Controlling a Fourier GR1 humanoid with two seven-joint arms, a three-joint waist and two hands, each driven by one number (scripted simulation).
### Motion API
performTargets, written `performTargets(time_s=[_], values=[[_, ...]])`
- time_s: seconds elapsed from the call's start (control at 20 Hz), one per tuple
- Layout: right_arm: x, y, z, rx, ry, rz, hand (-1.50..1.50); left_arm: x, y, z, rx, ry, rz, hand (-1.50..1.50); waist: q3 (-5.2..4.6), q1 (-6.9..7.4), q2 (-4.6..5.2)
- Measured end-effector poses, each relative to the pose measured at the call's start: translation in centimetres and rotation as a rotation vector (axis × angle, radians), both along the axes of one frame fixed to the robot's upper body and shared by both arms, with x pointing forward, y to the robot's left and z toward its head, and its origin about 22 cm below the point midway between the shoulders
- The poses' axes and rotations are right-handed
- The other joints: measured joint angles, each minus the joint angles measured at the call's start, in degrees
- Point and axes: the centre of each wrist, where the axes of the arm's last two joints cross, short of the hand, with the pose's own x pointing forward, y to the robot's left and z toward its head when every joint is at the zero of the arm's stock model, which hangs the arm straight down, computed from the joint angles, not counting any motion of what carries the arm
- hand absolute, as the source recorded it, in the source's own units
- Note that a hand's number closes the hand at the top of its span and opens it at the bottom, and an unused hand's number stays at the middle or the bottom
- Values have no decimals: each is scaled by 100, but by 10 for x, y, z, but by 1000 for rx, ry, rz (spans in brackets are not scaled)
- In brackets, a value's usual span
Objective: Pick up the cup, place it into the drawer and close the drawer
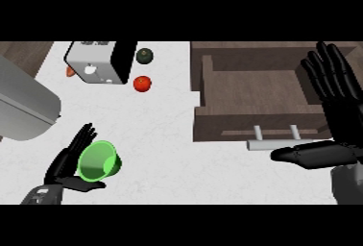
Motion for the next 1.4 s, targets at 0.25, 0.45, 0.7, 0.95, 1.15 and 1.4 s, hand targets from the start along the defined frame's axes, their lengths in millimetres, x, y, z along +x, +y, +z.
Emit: performTargets(time_s=[0.25, 0.45, 0.7, 0.95, 1.15, 1.4], values=[[8, -3, 7, 0, 0, 1, -150, 1, -8, -6, 4, -9, -6, -150, -7, -25, 17], [7, 0, 9, 0, -4, 4, -150, 6, -17, -8, -1, -14, -19, -150, -10, -42, 19], [5, -2, 11, 1, 0, 3, -150, 8, -23, -10, -2, -23, -38, -150, -8, -50, 17], [10, -4, 11, -3, -3, 4, -150, 18, -36, -9, -38, -17, -68, -150, -11, -63, 31], [8, -5, 13, -8, 5, 4, -150, 23, -47, -9, -94, -6, -109, 150, -14, -75, 28], [7, -5, 12, -20, 7, 1, -150, 26, -55, -7, -63, -138, -75, 150, -13, -44, 24]])
